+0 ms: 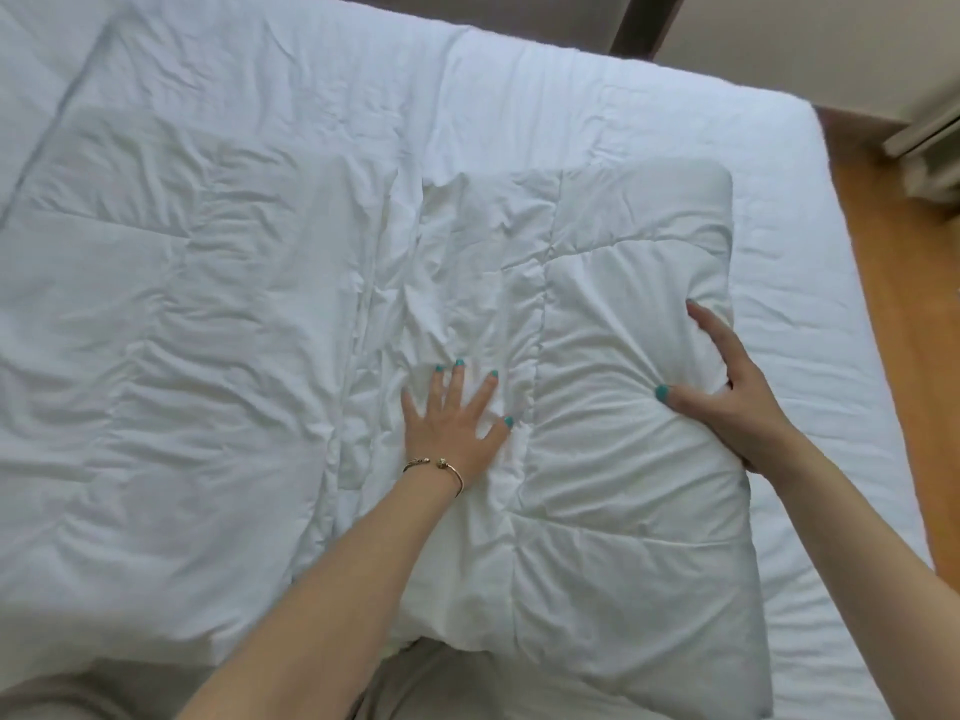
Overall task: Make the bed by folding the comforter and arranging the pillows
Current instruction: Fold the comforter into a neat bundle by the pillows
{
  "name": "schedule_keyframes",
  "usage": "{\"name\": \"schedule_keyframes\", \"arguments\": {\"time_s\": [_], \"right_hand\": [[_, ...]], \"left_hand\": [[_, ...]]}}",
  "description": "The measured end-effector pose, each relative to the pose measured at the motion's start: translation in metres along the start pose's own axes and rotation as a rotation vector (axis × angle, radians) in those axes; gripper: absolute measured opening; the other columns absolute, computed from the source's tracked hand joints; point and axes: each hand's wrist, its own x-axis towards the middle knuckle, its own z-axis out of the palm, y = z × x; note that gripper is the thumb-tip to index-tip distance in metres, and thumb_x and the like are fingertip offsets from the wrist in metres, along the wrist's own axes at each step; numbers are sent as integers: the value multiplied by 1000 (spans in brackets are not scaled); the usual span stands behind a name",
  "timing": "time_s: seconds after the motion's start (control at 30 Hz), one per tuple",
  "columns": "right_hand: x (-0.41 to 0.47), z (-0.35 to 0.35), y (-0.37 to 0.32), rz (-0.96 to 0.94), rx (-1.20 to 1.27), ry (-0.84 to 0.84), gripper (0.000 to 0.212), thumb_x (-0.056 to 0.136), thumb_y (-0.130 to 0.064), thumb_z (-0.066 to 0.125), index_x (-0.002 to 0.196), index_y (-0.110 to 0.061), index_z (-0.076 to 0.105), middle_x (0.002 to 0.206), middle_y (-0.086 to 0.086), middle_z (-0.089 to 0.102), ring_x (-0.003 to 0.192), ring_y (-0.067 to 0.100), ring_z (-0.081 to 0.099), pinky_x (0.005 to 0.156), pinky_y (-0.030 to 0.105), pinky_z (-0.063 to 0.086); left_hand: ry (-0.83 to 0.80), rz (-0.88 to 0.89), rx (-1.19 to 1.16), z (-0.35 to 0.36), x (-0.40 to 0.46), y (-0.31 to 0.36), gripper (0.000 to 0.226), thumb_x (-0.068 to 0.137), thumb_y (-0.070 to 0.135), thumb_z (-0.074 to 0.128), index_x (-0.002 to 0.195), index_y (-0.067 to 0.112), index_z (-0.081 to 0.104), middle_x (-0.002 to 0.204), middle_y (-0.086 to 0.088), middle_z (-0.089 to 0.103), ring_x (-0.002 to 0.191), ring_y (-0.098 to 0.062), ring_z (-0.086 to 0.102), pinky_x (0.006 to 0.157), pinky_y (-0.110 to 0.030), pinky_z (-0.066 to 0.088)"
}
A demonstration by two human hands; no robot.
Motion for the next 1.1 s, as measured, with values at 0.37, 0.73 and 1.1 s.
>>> {"name": "schedule_keyframes", "arguments": {"time_s": [0.37,0.73,1.1], "right_hand": [[-36,221,-262,-202,-333,44,86,72,3,75,146,-26,42,138,-18,36,125,-6,32,85,-7,24],[1,594,-364,-131,-368,-229,82,71,0,65,147,-24,42,138,14,47,129,28,48,112,33,36],[20,662,-355,-165,-317,-198,84,73,-8,55,149,-35,33,138,-1,40,120,5,45,84,-9,23]], "left_hand": [[398,52,16,-129,-75,-256,70,92,62,17,146,41,-23,162,-1,-11,148,-26,-12,118,-49,-6],[379,-248,-113,-195,-130,-555,65,99,47,27,149,42,-13,162,-2,-2,147,-30,5,119,-45,7],[274,-229,-224,-174,-95,-604,57,101,49,22,149,47,-7,162,1,4,146,-26,10,116,-54,11]]}}
